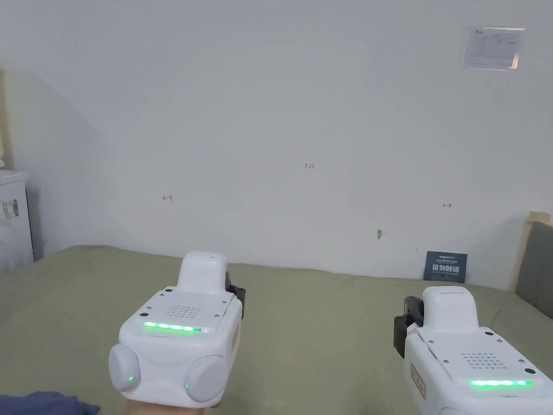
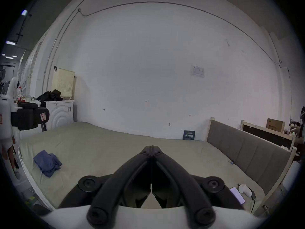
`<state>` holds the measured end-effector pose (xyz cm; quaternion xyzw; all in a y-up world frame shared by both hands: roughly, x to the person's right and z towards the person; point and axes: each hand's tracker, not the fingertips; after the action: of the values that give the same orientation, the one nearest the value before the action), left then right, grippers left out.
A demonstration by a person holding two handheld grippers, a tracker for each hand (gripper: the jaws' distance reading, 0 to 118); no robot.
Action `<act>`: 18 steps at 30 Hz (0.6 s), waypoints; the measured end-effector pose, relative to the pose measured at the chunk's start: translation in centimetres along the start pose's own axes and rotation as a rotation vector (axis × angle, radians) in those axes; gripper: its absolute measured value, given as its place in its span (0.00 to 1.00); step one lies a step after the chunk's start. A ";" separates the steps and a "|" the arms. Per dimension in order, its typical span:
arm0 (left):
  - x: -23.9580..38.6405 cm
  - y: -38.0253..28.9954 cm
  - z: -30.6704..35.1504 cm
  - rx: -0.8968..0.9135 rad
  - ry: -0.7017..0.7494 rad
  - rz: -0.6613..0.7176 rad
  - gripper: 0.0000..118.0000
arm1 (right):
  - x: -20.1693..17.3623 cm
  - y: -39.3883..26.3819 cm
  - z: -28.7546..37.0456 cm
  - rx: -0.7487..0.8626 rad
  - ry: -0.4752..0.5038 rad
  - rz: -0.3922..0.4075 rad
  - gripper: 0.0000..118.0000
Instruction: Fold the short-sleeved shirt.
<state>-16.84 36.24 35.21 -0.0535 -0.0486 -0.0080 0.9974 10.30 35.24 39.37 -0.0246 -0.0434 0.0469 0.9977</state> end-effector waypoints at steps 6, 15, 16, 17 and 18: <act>0.2 0.2 0.1 0.007 -0.003 -0.011 0.03 | -0.1 0.2 0.0 0.009 -0.005 -0.006 0.00; 0.4 0.0 -0.3 0.009 0.017 -0.016 1.00 | 1.0 0.9 -1.2 -0.003 -0.041 -0.021 1.00; 0.3 0.0 -0.2 0.014 0.019 -0.015 1.00 | 1.4 0.9 -1.5 0.004 -0.035 -0.027 1.00; 0.3 0.0 -0.1 0.018 0.018 -0.014 1.00 | 0.6 0.6 -0.2 0.006 -0.023 -0.027 1.00; 0.3 0.0 -0.2 0.017 0.018 -0.015 1.00 | 0.1 0.4 0.5 0.008 -0.023 -0.025 1.00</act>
<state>-16.48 36.23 35.07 -0.0444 -0.0399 -0.0154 0.9981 10.32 35.70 39.84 -0.0195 -0.0549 0.0348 0.9977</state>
